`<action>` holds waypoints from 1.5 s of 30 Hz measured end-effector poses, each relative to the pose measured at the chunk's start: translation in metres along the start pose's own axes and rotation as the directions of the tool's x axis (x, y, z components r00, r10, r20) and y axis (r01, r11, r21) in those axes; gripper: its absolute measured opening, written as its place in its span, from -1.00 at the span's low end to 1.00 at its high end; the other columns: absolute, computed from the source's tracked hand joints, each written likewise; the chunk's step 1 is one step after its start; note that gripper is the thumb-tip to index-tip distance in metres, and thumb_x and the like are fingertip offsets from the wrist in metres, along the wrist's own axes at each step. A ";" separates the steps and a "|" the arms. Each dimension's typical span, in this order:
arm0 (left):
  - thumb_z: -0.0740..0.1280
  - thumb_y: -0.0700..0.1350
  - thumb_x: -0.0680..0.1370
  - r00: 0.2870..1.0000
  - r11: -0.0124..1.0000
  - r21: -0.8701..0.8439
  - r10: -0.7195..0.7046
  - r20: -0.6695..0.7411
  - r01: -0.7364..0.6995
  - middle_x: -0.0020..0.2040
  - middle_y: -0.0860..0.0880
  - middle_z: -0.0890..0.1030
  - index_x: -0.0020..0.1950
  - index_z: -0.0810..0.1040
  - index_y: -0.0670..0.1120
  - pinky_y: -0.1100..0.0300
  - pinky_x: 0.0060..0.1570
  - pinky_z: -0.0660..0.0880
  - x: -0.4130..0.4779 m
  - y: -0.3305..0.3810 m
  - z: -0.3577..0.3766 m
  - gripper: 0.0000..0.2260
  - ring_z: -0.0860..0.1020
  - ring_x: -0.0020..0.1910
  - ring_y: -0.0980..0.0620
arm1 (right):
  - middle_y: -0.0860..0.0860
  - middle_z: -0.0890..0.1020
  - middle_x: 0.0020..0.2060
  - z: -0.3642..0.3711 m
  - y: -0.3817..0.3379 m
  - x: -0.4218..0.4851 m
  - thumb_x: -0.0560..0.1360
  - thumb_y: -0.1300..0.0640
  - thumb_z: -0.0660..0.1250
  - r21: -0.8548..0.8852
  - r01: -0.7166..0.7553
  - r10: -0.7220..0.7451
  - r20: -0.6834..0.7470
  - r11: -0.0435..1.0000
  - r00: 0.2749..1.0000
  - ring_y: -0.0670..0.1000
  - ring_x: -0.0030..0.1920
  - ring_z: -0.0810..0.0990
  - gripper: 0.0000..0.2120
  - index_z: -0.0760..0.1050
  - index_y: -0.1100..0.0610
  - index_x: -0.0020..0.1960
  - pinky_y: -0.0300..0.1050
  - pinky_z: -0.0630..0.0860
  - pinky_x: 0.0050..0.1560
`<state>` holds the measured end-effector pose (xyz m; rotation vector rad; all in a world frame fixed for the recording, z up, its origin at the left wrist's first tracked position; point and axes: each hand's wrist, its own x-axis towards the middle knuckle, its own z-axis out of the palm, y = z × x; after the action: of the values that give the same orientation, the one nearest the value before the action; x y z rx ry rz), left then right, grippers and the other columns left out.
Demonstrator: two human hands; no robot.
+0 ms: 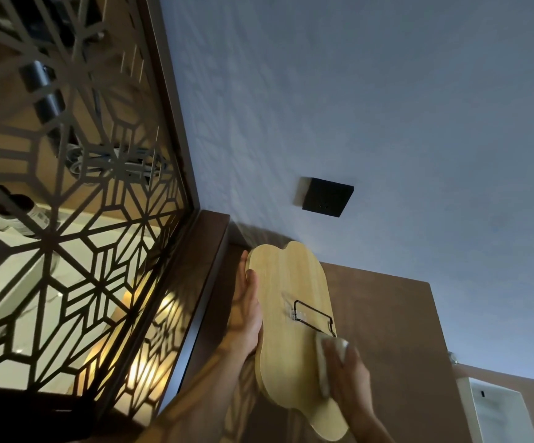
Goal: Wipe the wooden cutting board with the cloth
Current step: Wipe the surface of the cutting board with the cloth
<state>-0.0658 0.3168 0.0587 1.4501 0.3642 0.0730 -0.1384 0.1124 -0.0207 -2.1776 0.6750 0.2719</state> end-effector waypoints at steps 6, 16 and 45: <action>0.00 -0.08 0.75 0.999 1.000 -0.006 -0.008 0.048 0.008 0.44 0.16 0.30 0.65 0.13 0.00 0.72 -0.03 0.33 0.005 -0.008 -0.004 -0.56 0.35 0.10 0.66 | 0.17 0.66 -0.06 -0.035 0.004 0.036 0.56 -0.17 0.28 -0.277 -0.082 0.050 -0.117 0.957 0.992 0.18 -0.24 0.55 -0.65 0.29 0.09 -0.02 0.12 0.60 -0.12; -0.04 0.62 0.39 0.980 0.948 0.250 0.181 0.080 -0.196 0.63 0.20 0.14 0.46 0.02 0.58 0.54 0.39 0.10 -0.003 -0.005 -0.013 -0.37 0.14 0.56 0.25 | 0.03 0.57 -0.02 -0.001 -0.198 0.052 0.50 0.33 0.34 -0.236 0.645 -0.664 -0.003 0.727 0.748 0.10 -0.08 0.58 -0.66 0.31 0.01 0.12 0.10 0.58 -0.01; 0.11 0.27 0.66 0.989 0.965 -0.216 -0.145 0.032 0.148 0.05 0.52 0.62 0.35 0.43 0.46 0.26 0.05 0.40 0.018 -0.018 -0.018 -0.72 0.57 0.01 0.54 | 0.03 0.72 -0.06 -0.002 -0.216 0.026 0.63 0.17 0.25 -0.447 0.604 -0.593 0.185 0.659 0.784 0.12 -0.12 0.69 -0.75 0.58 -0.03 0.24 -0.07 0.56 -0.16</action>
<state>-0.0573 0.3362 0.0361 1.2024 0.4357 -0.0183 0.0025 0.2128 0.1107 -2.7369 -0.2011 0.1128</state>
